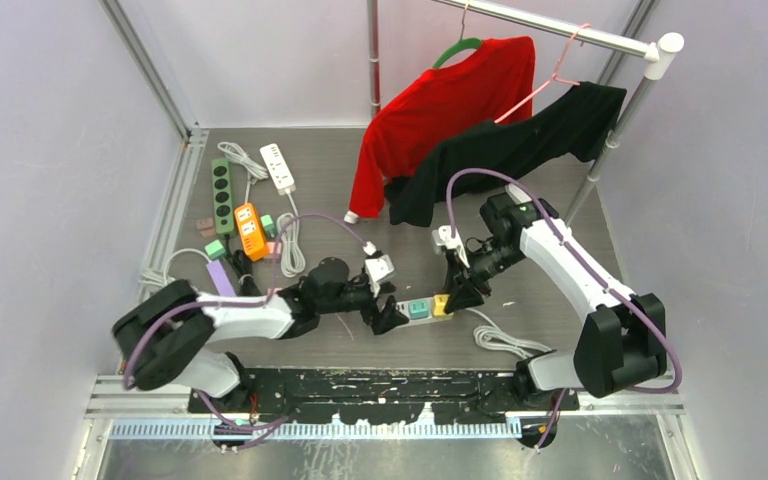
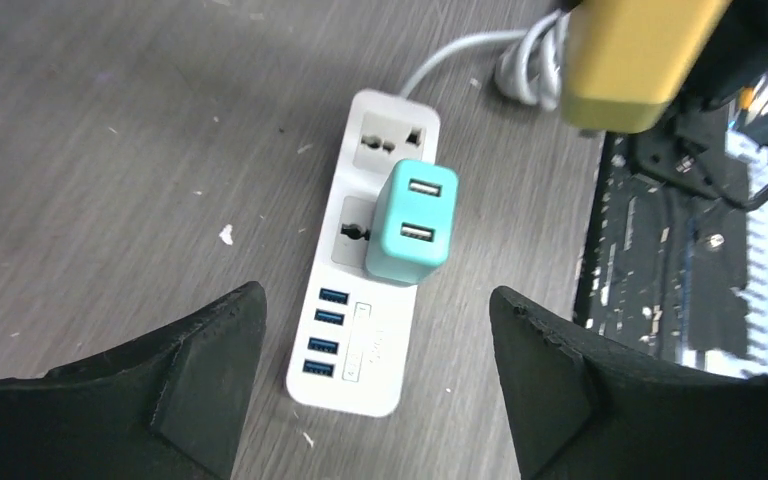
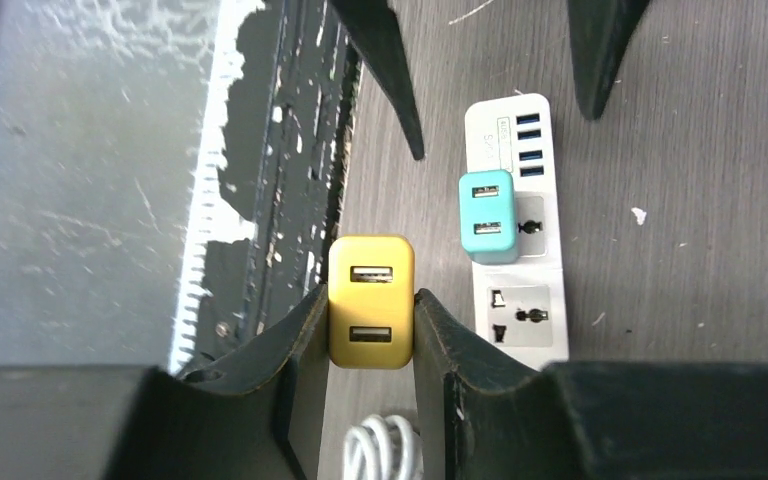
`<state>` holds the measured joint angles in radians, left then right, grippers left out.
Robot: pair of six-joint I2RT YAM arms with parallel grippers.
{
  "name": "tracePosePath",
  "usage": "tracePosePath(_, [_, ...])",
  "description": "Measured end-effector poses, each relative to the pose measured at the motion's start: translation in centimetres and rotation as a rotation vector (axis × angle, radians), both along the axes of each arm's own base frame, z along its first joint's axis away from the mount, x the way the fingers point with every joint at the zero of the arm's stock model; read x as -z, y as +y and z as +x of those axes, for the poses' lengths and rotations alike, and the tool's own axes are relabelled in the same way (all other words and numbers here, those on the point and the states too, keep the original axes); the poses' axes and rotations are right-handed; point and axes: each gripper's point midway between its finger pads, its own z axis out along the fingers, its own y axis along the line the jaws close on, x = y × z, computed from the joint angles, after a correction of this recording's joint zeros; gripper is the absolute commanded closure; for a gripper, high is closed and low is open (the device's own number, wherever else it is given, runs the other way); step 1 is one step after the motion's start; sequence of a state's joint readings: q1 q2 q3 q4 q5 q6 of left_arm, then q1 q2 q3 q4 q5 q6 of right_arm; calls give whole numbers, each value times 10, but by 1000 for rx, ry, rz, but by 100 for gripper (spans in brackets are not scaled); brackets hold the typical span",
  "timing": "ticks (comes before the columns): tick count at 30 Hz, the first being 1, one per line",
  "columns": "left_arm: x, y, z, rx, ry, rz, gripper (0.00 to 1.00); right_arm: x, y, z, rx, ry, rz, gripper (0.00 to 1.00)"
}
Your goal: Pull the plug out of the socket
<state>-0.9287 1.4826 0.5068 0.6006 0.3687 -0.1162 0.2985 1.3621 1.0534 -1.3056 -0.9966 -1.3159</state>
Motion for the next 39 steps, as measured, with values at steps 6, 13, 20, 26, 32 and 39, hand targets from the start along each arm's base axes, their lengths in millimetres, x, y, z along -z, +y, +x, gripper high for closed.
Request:
tracePosePath(6, [-58, 22, -14, -52, -15, -124, 9, -15, 6, 15, 227, 197, 35, 99])
tracePosePath(13, [-124, 40, -15, -214, 98, -334, 11, -13, 10, 54, 551, 446, 44, 99])
tracePosePath(20, [-100, 28, -10, -435, 315, -218, 11, 8, 12, 67, 671, 639, -37, 97])
tracePosePath(26, [-116, -9, -18, -518, 226, -75, 12, 9, 12, 68, 701, 676, -54, 96])
tracePosePath(32, [-95, -38, -8, -531, 73, 93, 12, 7, 12, 70, 705, 675, -51, 95])
tracePosePath(39, [-70, -57, 12, -561, -15, 240, 23, 6, 13, 71, 704, 673, -49, 95])
